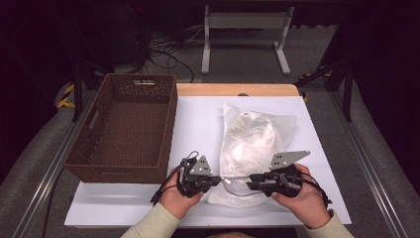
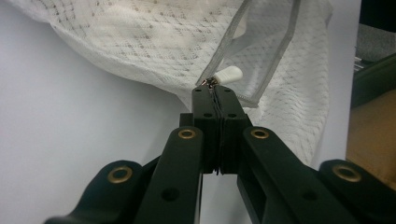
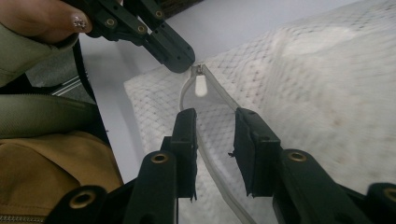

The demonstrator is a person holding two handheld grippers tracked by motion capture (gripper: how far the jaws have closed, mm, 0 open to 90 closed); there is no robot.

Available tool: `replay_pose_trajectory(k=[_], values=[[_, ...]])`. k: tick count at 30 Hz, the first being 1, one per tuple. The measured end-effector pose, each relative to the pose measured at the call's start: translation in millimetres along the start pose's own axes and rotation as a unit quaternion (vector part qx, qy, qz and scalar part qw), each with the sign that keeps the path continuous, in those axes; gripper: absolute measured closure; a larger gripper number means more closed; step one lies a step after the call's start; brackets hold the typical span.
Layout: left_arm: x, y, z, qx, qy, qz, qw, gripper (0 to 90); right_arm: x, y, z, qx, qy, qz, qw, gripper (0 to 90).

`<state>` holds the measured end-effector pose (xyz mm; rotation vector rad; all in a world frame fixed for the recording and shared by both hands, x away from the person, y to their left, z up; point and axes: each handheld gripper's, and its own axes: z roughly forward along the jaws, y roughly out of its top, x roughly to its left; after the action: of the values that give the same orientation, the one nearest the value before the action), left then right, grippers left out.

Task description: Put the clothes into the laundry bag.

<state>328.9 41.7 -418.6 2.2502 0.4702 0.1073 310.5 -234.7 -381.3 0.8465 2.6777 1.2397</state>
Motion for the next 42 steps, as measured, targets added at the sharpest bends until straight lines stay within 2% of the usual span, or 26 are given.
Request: replay_pose_trajectory(k=[9,18,31,36,42], values=[[-11.9,0.3,4.8,-0.014,-0.019,0.011,0.9997,89.0,4.2,-5.0,28.8,0.031,0.019,0.01,0.9993,71.1],[-15.1,0.8,5.3,-0.022,-0.023,0.014,0.9994,89.0,4.9,-8.0,42.4,0.042,0.028,0.019,0.9986,72.1],[-14.0,-0.6,9.0,-0.016,-0.033,0.014,0.9992,88.9,9.6,-3.7,40.5,0.017,0.042,0.005,0.999,80.0],[-14.1,-0.7,9.1,-0.016,-0.033,0.015,0.9992,88.8,7.3,-4.2,43.5,0.018,0.043,0.015,0.9988,77.3],[-13.6,-1.1,11.0,-0.011,-0.034,0.011,0.9993,88.9,4.9,-3.2,45.0,0.012,0.046,0.027,0.9985,78.9]])
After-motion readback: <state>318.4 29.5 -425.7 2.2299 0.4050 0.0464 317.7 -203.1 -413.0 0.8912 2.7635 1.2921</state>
